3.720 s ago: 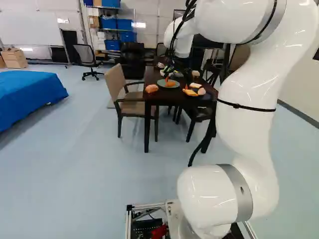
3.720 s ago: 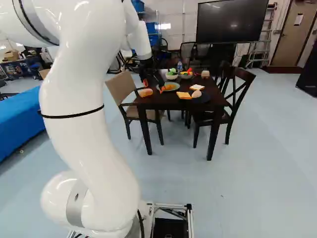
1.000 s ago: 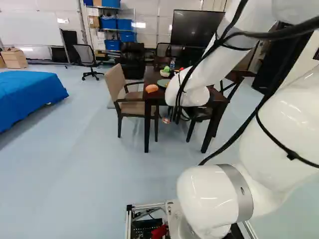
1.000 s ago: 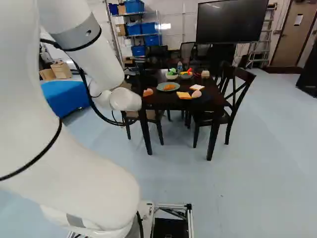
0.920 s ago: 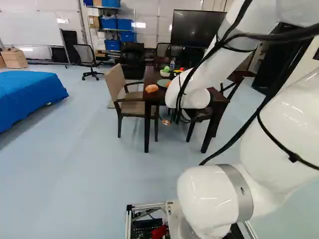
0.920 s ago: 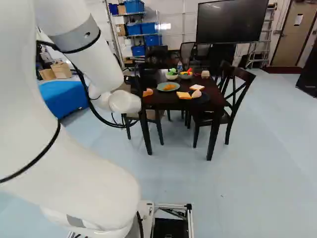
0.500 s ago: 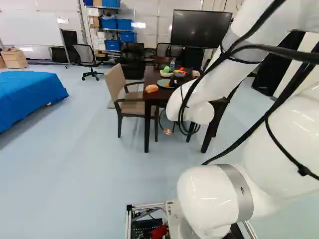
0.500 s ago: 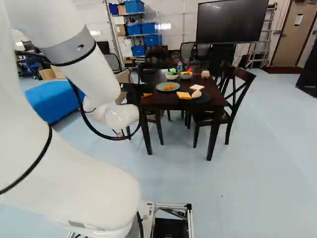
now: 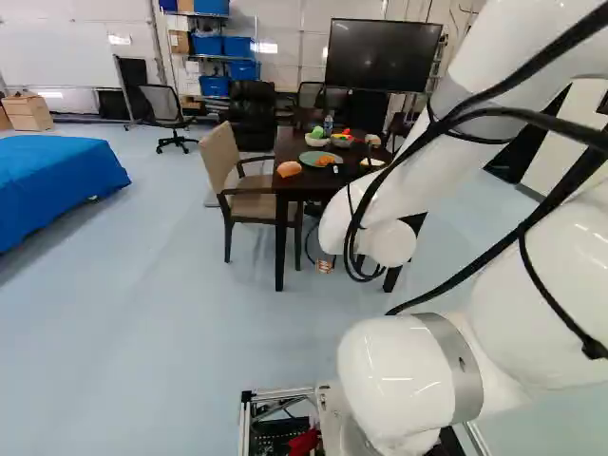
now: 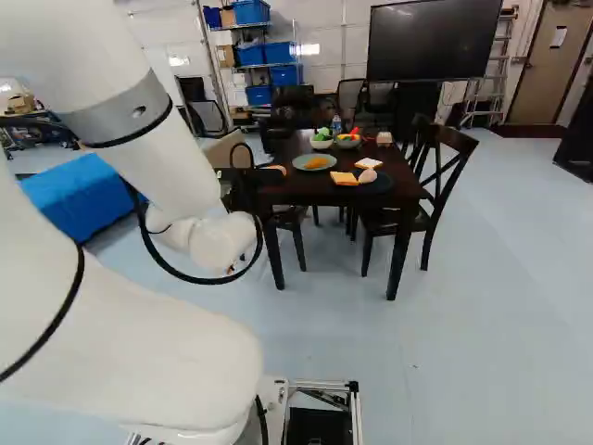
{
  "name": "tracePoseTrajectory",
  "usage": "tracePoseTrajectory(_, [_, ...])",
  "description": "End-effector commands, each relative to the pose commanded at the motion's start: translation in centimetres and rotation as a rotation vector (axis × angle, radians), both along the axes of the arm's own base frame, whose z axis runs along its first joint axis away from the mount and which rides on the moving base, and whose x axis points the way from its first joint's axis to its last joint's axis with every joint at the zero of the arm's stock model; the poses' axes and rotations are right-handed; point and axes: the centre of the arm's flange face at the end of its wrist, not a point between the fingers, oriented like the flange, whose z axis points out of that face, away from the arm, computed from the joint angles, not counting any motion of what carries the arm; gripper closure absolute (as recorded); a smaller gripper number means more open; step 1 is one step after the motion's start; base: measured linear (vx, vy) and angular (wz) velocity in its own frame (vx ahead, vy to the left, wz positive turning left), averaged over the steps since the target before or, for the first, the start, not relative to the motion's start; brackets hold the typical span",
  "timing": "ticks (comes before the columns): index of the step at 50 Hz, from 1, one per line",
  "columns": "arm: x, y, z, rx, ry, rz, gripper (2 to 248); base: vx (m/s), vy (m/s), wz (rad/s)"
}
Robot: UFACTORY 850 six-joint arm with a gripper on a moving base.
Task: Move the croissant to the empty plate
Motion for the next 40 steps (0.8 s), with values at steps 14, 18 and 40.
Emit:
tracePoseTrajectory(14, [-1.1,0.0,-0.5,-0.014,-0.023,0.005,3,0.000,0.000,0.000])
tracePoseTrajectory(18, [-1.3,0.0,-0.6,-0.017,-0.028,0.006,3,0.000,0.000,0.000])
tracePoseTrajectory(40, [-1.7,0.0,-0.8,-0.022,-0.035,0.007,3,0.000,0.000,0.000])
